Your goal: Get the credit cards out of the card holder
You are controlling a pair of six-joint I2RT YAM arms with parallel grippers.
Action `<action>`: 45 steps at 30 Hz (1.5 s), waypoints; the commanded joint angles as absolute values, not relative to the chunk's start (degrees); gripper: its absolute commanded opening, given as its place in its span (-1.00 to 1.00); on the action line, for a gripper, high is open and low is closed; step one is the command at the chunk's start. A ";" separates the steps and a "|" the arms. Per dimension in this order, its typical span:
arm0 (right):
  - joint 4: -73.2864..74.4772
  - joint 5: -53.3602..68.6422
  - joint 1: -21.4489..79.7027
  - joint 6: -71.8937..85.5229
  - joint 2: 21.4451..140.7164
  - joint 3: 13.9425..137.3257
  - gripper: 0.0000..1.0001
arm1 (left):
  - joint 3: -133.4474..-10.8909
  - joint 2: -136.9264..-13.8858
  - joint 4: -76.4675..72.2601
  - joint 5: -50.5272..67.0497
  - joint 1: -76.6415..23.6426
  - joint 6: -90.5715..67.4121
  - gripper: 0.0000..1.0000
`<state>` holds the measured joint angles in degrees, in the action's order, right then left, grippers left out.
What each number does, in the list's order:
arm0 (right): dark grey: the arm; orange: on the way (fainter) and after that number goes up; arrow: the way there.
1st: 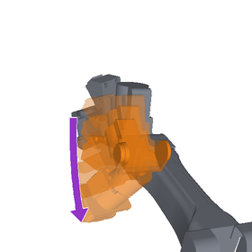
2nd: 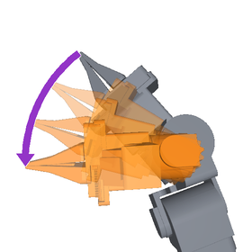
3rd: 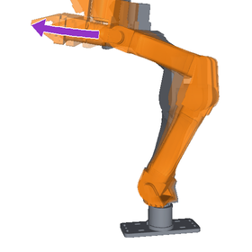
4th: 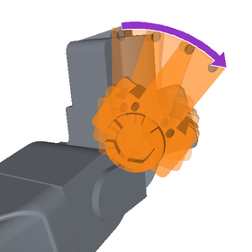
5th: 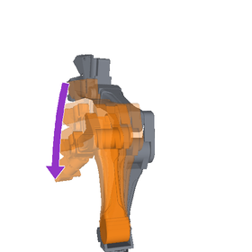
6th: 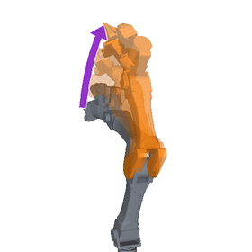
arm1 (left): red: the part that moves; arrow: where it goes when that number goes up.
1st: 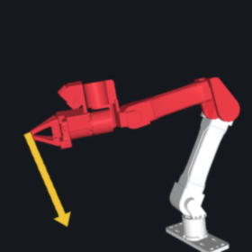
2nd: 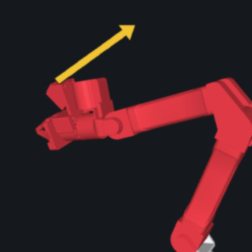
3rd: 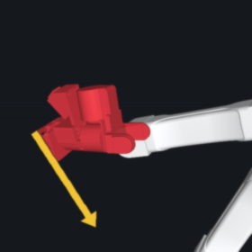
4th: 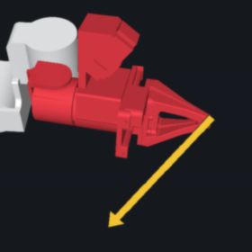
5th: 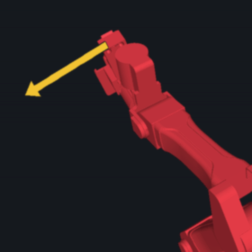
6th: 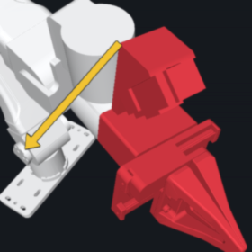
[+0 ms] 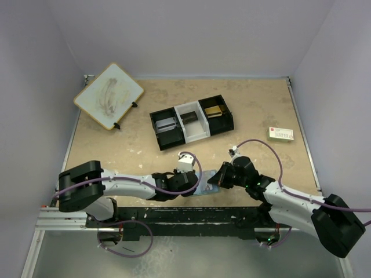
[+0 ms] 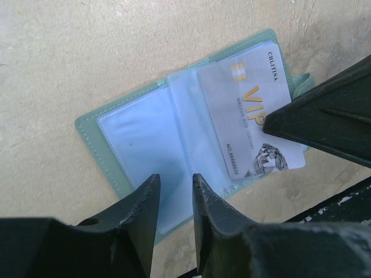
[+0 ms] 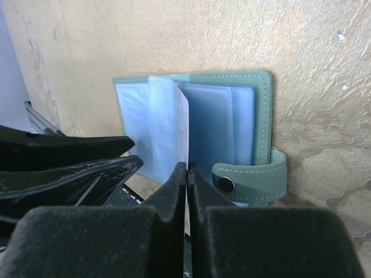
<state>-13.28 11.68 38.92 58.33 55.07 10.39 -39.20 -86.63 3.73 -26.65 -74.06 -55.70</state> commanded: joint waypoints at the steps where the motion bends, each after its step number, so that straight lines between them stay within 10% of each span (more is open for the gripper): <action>1: -11.95 9.04 38.52 57.84 57.04 12.52 -1.00 | -42.65 -83.04 10.31 -31.19 -74.53 -55.36 -0.39; 16: -15.52 11.42 38.52 57.20 59.22 11.84 -1.00 | -42.45 -93.16 5.05 -26.12 -74.60 -58.10 -0.29; 23: -15.95 12.06 38.50 56.79 58.81 11.29 -1.00 | -44.23 -92.93 5.29 -28.32 -74.62 -57.85 -0.53; 45: 11.42 0.56 38.50 45.01 51.40 28.03 -1.00 | -44.48 -88.44 13.35 -36.65 -74.62 -58.81 -0.45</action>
